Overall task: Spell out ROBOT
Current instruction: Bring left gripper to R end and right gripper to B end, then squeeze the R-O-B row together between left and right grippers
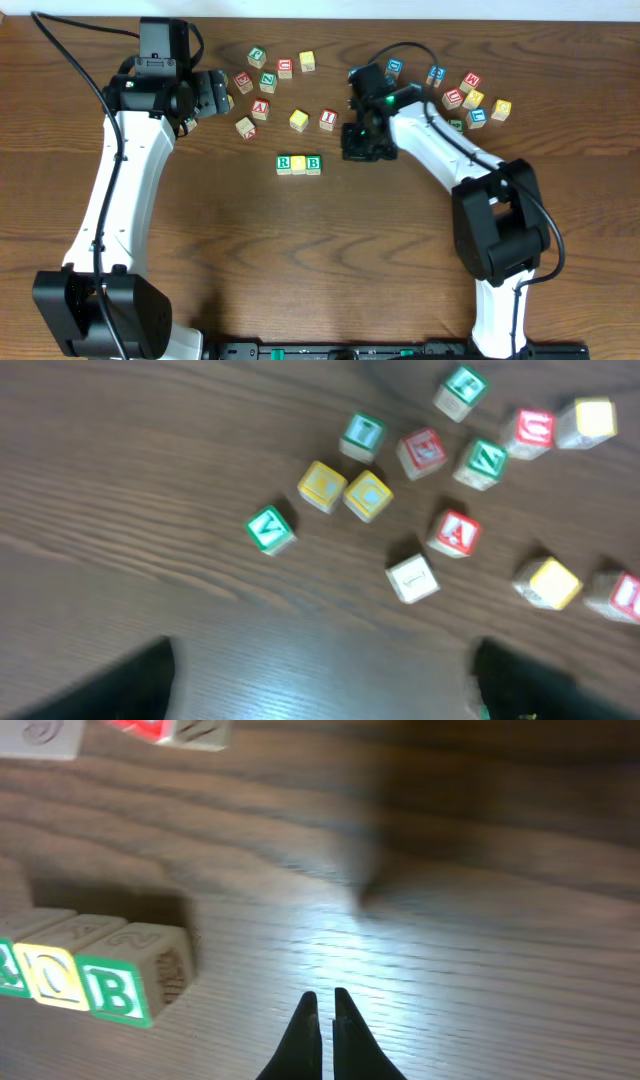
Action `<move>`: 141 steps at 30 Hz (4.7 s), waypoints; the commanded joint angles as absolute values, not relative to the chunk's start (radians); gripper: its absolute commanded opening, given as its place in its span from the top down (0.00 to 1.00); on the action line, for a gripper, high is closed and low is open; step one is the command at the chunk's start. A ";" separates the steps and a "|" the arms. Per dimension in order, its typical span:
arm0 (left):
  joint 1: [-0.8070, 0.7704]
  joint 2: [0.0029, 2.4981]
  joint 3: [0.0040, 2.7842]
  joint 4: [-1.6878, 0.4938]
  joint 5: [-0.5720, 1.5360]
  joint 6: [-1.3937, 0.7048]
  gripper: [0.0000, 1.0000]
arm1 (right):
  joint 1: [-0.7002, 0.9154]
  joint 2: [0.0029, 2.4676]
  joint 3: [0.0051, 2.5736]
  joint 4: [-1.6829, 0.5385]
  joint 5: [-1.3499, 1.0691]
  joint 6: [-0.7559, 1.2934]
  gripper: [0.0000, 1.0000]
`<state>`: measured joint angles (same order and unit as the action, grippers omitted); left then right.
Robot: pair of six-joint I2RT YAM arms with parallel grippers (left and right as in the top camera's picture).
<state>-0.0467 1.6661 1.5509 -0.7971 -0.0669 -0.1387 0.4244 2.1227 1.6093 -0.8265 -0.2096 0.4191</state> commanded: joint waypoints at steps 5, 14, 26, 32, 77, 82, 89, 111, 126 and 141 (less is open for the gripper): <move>-0.051 1.709 1.511 -0.800 0.133 -0.228 0.93 | 0.405 2.113 1.621 -0.826 -0.247 0.384 0.99; -0.113 1.855 1.489 -0.803 0.176 -0.245 0.93 | 0.439 2.114 1.592 -0.773 -0.247 0.398 0.99; -0.153 1.952 1.488 -0.815 0.176 -0.246 0.93 | 0.493 2.114 1.504 -0.622 -0.268 0.459 0.99; -0.186 1.991 1.488 -0.807 0.176 -0.262 0.93 | 0.502 2.114 1.494 -0.593 -0.255 0.476 0.99; -0.247 2.096 1.488 -0.799 0.173 -0.267 0.93 | 0.507 2.114 1.491 -0.587 -0.226 0.482 0.98; -0.249 2.096 1.488 -0.787 0.173 -0.260 0.93 | 0.508 2.114 1.491 -0.587 -0.227 0.482 0.98; -0.293 2.096 1.488 -0.769 0.172 -0.194 0.93 | 0.513 2.114 1.491 -0.588 -0.227 0.482 0.98; -0.333 2.096 1.488 -0.766 0.173 -0.247 0.92 | 0.514 2.114 1.491 -0.640 -0.228 0.482 0.99; -0.333 2.096 1.488 -0.773 0.172 -0.264 0.93 | 0.520 2.114 1.491 -0.640 -0.228 0.482 0.99; -0.332 2.096 1.488 -0.802 0.172 -0.264 0.93 | 0.517 2.114 1.491 -0.638 -0.227 0.493 0.99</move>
